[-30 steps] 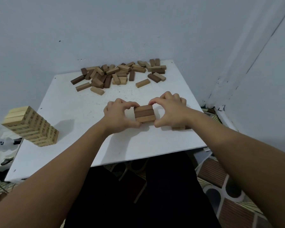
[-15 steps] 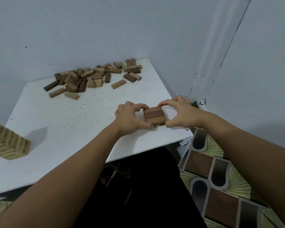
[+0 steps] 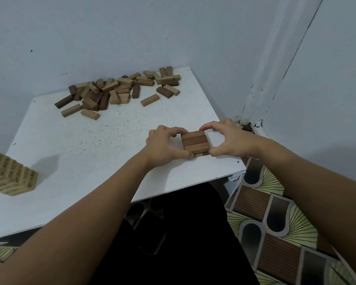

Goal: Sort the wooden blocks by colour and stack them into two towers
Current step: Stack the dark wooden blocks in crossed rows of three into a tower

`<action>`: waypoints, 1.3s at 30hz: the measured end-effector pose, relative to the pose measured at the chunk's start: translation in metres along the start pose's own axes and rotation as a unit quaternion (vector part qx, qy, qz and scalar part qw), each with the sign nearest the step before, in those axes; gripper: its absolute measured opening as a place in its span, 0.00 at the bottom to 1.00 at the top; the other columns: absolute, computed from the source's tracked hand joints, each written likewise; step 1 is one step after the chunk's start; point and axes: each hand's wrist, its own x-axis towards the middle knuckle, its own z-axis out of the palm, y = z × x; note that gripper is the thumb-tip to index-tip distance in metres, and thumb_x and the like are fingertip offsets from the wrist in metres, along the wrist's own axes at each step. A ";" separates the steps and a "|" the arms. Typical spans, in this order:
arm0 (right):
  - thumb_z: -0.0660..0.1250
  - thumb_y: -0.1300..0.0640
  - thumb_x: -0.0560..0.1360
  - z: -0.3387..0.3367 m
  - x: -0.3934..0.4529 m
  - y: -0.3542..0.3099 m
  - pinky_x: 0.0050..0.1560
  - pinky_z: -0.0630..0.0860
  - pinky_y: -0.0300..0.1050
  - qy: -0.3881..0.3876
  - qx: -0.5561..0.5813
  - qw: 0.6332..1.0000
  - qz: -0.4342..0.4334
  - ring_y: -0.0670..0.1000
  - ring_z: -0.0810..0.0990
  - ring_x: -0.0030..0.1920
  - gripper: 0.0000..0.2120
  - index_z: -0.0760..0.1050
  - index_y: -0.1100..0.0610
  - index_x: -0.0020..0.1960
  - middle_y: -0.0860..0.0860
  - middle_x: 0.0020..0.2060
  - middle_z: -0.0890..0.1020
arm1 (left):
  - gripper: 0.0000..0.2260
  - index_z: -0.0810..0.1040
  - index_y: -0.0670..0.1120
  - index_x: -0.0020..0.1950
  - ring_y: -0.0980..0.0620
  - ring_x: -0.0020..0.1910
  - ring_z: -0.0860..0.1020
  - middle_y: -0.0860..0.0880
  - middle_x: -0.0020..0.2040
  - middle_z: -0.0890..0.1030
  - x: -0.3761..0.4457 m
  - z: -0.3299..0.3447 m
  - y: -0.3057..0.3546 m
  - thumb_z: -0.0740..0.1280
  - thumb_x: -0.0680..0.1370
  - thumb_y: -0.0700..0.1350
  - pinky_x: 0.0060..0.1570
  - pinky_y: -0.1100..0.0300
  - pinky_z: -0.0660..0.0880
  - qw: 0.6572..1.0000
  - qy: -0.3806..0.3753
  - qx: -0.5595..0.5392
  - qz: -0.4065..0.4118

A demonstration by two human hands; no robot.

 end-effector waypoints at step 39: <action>0.55 0.43 0.79 0.029 -0.009 0.000 0.80 0.55 0.51 0.169 0.337 0.925 -0.049 0.41 0.61 0.77 0.31 0.57 0.44 0.82 0.40 0.78 0.64 | 0.34 0.63 0.56 0.82 0.55 0.79 0.63 0.57 0.80 0.65 -0.022 0.003 0.004 0.62 0.77 0.66 0.77 0.52 0.58 0.928 0.096 -0.355 -0.054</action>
